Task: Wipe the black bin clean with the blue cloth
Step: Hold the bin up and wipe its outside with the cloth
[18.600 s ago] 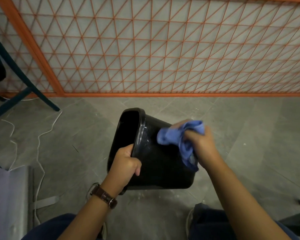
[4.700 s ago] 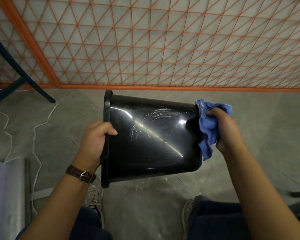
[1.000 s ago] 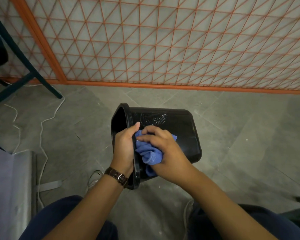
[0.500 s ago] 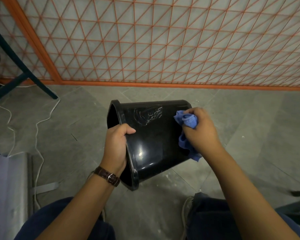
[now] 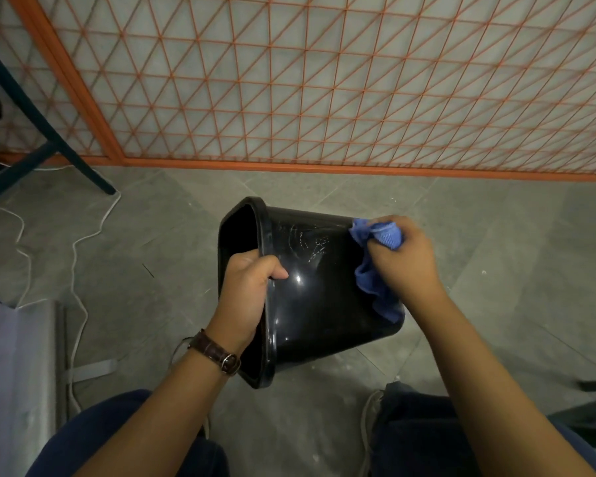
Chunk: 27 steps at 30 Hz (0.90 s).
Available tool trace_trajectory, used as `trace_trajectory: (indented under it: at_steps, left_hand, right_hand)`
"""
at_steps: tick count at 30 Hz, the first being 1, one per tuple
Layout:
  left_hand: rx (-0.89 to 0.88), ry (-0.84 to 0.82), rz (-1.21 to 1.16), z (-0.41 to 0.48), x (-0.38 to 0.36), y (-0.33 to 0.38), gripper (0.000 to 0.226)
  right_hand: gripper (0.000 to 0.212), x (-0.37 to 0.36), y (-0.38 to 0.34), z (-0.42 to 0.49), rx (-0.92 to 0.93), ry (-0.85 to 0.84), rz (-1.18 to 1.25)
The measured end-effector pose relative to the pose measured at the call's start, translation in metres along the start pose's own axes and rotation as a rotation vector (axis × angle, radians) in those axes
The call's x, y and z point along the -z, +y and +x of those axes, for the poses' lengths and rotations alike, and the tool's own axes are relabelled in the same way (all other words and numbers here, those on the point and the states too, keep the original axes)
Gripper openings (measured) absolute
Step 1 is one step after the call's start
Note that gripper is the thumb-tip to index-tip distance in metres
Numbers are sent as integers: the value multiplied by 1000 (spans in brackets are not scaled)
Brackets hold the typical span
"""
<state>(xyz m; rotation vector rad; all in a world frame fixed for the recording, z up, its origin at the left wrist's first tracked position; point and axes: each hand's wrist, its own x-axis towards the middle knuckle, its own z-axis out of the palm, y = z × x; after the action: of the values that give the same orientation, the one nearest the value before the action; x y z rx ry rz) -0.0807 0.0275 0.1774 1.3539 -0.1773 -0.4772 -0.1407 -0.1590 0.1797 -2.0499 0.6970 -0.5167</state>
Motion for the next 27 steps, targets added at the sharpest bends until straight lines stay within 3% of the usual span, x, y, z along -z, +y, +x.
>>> trace_trajectory:
  at_steps: [2, 4, 6, 10, 15, 19, 22, 23, 25, 27]
  left_hand:
    - [-32, -49, 15, -1, -3, -1, 32]
    - [-54, -17, 31, 0, -4, -3, 26]
    - [-62, 57, 36, 1, -2, -6, 12]
    - [-77, 49, 26, 0, 1, -5, 14]
    - [-220, -100, 116, -14, -6, -3, 37]
    - [-240, -109, 155, -15, -6, -6, 45]
    - [-181, -3, 94, -8, -1, -2, 14]
    - [-166, 22, 57, -6, 1, 0, 21]
    - [-155, 34, 19, -1, 4, 4, 30]
    - [-147, 4, 6, -2, 3, 6, 37]
  right_hand:
    - [24, -4, -1, -4, 89, 6, 33]
    - [32, -12, -4, -11, 265, -78, 78]
    - [33, -15, -9, -17, 326, -187, 163]
    - [26, 1, -11, -9, 175, -292, 285]
    - [26, 4, -8, -1, -68, 40, 127]
    - [20, -10, -10, -14, 103, -131, 202]
    - [29, -14, -14, -18, 319, -271, 229]
    - [29, -12, -14, -17, 337, -307, 245]
    - [28, -6, -15, -13, 232, -302, 301]
    - [25, -2, -13, -10, 78, -149, 273]
